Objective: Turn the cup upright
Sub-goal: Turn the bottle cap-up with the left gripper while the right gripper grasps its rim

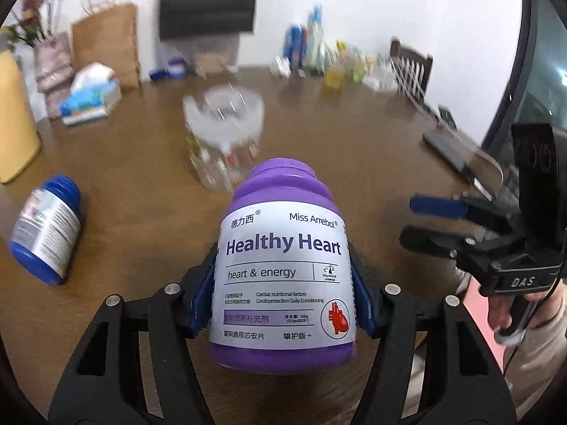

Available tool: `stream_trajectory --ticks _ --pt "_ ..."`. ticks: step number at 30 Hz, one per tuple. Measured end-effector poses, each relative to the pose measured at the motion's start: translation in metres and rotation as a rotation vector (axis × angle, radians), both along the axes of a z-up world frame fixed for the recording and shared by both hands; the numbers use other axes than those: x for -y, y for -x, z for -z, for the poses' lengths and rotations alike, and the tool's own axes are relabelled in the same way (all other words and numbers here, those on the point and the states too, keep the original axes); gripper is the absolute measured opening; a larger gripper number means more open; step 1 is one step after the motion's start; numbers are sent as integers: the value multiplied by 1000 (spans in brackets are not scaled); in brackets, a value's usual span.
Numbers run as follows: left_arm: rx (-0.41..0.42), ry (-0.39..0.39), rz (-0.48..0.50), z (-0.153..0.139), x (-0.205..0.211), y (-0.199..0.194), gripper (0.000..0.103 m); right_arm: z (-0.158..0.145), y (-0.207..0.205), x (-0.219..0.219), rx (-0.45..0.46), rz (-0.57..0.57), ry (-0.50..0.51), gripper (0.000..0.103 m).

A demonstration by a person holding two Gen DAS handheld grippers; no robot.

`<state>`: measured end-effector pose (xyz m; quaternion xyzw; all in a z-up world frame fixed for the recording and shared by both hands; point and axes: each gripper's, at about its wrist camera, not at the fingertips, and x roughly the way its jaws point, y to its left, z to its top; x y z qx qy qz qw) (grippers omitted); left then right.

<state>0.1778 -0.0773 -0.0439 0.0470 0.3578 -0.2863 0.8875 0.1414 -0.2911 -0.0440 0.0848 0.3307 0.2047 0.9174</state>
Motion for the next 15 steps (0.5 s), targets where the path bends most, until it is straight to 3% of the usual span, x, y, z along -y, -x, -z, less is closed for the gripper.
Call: stream_trajectory --ticks 4,7,13,14,15 --pt "138 43 3 -27 -9 9 60 -30 -11 -5 32 -148 -223 74" --pt "223 67 17 -41 -12 14 60 -50 -30 -17 19 -251 -334 78" --pt "333 172 116 -59 -23 11 60 -74 -78 -59 -39 -409 -405 78" --pt "341 178 112 -62 -25 6 60 -76 -86 -65 -48 -431 -428 69" --pt "336 185 99 -64 -27 0 60 -77 -92 -69 -52 -430 -433 69"
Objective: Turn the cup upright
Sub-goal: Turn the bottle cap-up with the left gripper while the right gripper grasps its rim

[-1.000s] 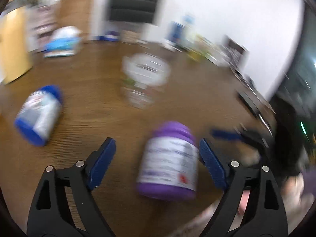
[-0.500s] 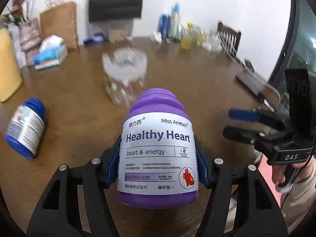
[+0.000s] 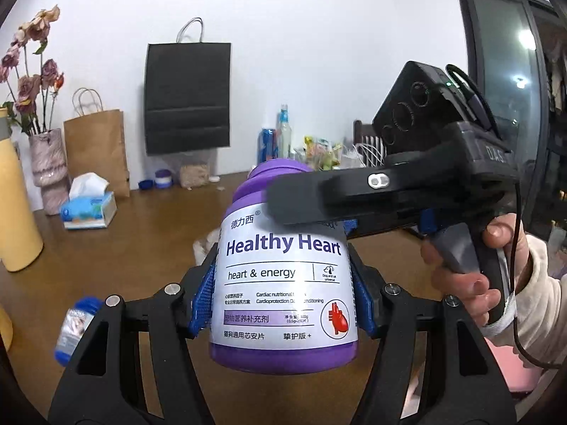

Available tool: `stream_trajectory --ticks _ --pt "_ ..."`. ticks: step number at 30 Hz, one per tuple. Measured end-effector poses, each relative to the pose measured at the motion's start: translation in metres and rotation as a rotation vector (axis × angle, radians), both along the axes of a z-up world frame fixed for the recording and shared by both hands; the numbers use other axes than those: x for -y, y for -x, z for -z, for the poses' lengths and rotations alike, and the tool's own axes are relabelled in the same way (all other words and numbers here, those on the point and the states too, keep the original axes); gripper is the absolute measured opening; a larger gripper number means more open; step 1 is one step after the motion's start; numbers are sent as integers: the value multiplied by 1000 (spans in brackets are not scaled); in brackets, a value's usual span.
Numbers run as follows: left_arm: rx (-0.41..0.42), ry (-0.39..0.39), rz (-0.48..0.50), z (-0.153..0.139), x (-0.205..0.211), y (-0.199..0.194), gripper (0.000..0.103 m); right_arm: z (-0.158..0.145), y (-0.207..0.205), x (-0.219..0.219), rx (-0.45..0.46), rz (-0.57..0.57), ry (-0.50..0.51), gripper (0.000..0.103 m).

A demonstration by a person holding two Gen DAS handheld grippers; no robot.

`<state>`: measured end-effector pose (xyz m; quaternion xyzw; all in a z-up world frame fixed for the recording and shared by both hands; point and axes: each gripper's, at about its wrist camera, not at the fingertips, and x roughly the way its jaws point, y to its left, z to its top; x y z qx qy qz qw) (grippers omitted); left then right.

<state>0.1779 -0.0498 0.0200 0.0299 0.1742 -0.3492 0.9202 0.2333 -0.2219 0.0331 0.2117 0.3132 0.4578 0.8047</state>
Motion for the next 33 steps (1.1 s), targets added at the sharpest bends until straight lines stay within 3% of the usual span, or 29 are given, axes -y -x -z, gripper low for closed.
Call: stream_trajectory --ticks 3,5,10,12,14,16,21,28,33 --pt "-14 12 -21 -3 -9 -19 60 -2 -20 -14 -7 -10 9 69" --pt "-54 10 -20 -2 -14 -30 63 -5 -27 -27 38 -3 83 69" --pt "-113 -9 -48 0 -32 -64 71 -21 -36 -71 312 60 401 69" --pt "-134 -11 -65 1 -39 -77 71 -24 -42 -82 386 64 465 69" --pt "-109 -17 -82 1 -42 -88 62 -25 -49 -96 462 90 530 69" --pt "-76 -21 -119 1 -44 -99 62 -27 -62 -107 519 102 564 69" --pt "-147 27 -174 8 -50 -135 61 -25 -91 -120 520 120 561 64" --pt "-209 18 -212 25 -47 -155 61 -3 -112 -117 452 149 534 62" --pt "-181 -17 -205 30 -39 -143 61 0 -101 -108 423 154 536 60"
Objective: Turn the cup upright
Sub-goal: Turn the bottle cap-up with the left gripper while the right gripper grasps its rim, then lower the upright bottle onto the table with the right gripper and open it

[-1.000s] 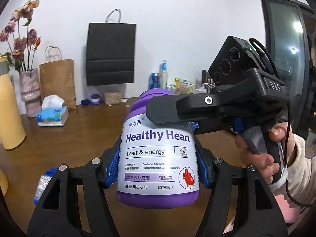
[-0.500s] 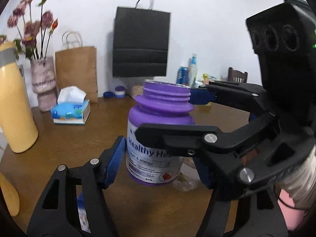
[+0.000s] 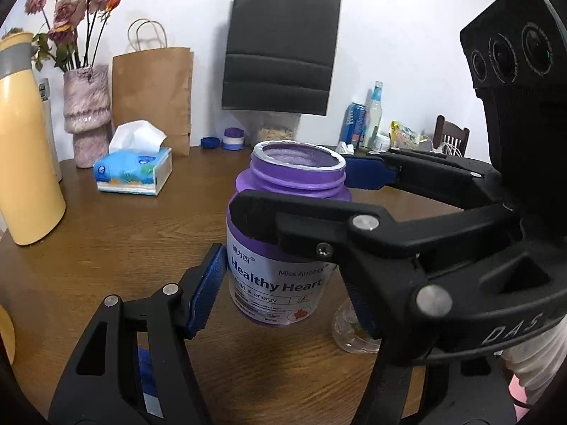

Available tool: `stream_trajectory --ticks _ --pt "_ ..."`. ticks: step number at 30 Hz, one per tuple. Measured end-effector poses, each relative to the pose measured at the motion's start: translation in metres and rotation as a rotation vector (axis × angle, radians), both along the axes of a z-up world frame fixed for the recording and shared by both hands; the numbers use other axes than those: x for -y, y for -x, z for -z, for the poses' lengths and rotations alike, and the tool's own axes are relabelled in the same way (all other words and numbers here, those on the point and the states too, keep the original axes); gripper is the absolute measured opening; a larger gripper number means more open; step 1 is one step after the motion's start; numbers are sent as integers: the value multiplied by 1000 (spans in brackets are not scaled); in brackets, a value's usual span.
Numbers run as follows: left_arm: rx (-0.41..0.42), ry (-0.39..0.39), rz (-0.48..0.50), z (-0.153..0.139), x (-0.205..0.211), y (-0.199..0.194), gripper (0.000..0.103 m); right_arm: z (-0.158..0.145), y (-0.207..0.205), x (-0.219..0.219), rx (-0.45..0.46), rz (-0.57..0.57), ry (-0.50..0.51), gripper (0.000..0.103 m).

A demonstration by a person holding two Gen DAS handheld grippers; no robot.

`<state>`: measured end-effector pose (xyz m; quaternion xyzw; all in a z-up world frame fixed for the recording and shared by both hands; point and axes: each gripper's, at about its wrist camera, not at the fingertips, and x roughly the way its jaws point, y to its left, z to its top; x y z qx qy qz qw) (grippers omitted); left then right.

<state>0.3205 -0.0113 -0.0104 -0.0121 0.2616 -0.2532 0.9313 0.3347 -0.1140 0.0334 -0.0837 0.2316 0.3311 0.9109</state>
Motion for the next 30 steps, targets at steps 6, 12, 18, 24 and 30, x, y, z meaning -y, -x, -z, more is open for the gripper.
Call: stream_trajectory --ticks 6,12,18,24,30 --pt "-30 -30 32 16 14 15 61 20 18 14 -30 30 -7 60" --pt "-80 -75 40 35 22 24 61 41 20 21 -127 47 -19 60" --pt "-71 -103 52 41 27 37 62 59 36 17 -137 28 17 60" --pt "-76 -113 52 42 26 44 74 59 46 17 -127 26 34 60" --pt "-79 -145 32 42 26 49 83 57 53 13 -122 14 56 61"
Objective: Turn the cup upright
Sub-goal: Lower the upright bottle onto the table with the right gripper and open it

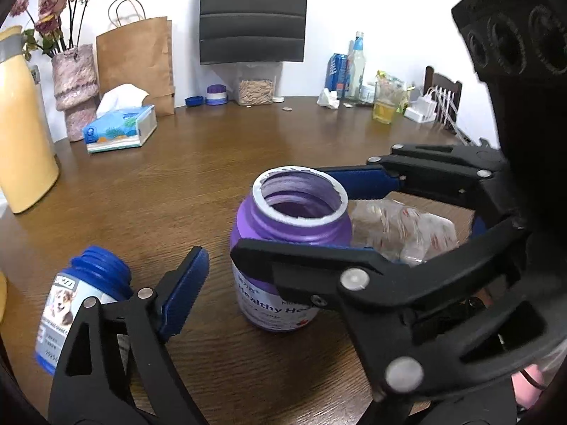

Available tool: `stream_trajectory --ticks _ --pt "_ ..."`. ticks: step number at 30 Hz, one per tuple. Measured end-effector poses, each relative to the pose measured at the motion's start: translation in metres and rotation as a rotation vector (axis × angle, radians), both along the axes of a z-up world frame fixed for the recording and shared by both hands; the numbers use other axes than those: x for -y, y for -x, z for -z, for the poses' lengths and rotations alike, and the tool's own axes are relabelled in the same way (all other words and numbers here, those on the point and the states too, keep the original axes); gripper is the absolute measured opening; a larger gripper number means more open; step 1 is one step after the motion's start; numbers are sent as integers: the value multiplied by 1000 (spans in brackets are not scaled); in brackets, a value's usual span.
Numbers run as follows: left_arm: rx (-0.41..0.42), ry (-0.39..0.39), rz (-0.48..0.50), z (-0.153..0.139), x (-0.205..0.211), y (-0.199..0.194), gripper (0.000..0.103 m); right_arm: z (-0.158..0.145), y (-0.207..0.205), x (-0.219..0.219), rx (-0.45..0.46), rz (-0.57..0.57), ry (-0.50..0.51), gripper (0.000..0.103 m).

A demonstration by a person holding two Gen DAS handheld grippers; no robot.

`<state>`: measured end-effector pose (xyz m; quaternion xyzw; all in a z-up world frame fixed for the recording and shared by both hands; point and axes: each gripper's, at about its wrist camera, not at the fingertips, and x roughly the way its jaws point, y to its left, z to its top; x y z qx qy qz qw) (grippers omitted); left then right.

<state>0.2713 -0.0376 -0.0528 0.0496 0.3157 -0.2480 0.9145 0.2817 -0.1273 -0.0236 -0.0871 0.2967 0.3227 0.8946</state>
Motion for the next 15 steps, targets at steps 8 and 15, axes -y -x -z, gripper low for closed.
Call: stream_trajectory --ticks 8,15 --pt "21 -8 -52 -17 -15 19 93 -26 30 27 24 48 -6 78" --pt "68 -88 -249 -34 -50 61 103 -31 73 93 -6 224 -36 79"
